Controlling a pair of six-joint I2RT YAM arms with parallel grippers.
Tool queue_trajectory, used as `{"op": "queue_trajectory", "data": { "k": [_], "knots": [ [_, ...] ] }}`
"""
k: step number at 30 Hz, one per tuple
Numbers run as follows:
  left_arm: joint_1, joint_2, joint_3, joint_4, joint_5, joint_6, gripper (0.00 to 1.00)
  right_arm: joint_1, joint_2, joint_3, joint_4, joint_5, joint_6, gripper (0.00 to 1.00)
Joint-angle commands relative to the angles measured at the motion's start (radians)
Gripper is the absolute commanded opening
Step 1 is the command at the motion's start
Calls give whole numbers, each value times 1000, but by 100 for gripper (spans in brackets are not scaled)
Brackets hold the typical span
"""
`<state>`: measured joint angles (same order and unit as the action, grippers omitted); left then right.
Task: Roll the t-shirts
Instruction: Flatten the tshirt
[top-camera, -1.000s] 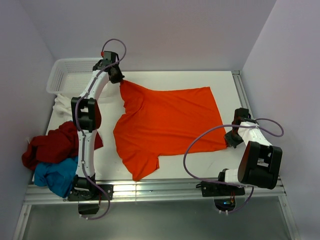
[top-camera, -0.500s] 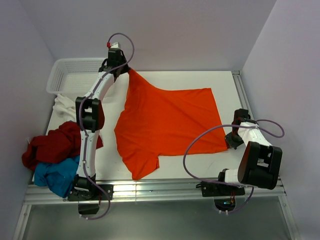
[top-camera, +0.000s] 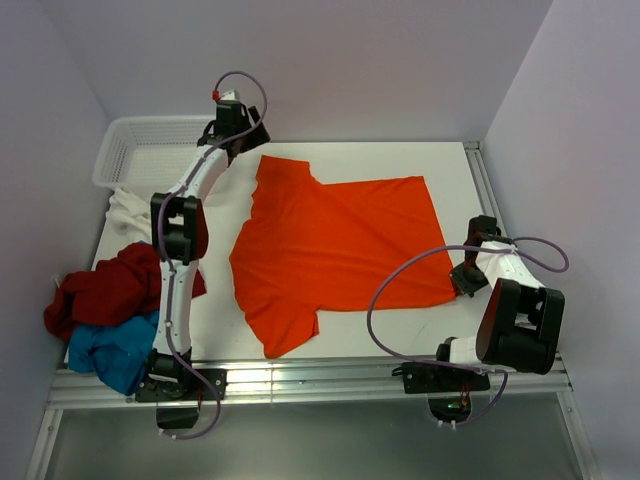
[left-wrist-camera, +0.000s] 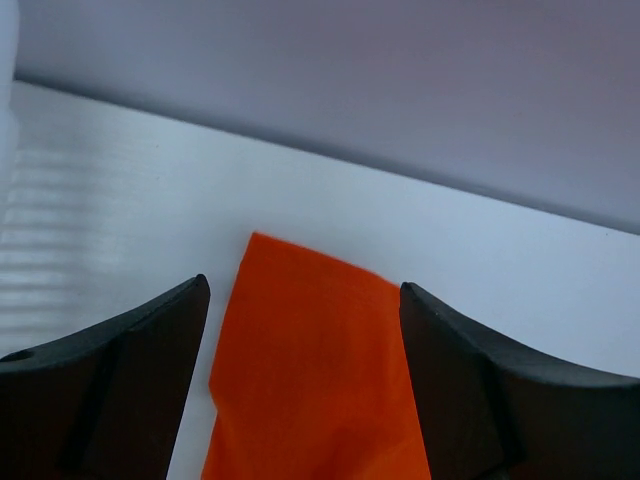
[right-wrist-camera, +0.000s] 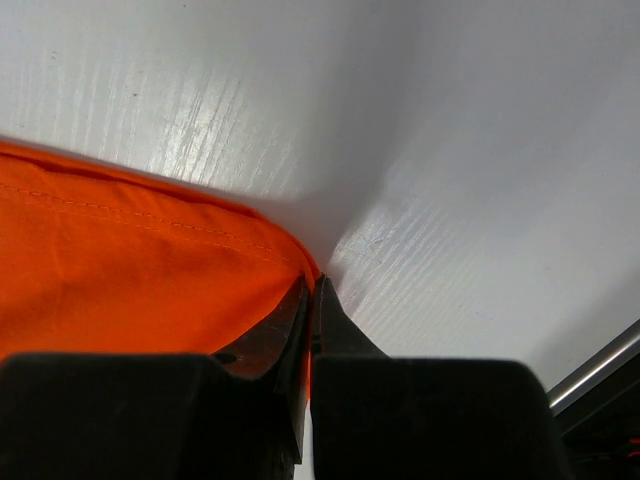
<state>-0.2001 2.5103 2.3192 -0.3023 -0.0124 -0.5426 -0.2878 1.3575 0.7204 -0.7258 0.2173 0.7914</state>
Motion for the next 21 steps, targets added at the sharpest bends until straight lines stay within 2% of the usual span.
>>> {"op": "queue_trajectory", "data": {
  "k": [1,5,6,12,17,18,21],
  "knots": [
    [-10,-207,-58,-44,20,12,82,4,8,34,-1,19,-12,0],
    [-45,-384,-257,-60,35,12,80,3,12,36,5,5,-14,0],
    [-48,-451,-355,-61,41,-8,79,4,14,34,8,2,-12,0],
    [-50,-660,-712,-69,25,-31,73,4,3,27,16,-10,-15,0],
    [-47,-795,-910,-92,19,-42,72,4,-3,24,9,-15,-26,0],
    [-45,-812,-931,-92,17,-46,73,4,-4,27,12,-18,-30,1],
    [-27,-854,-998,-110,17,-72,74,4,-11,34,11,-24,-43,19]
  ]
}}
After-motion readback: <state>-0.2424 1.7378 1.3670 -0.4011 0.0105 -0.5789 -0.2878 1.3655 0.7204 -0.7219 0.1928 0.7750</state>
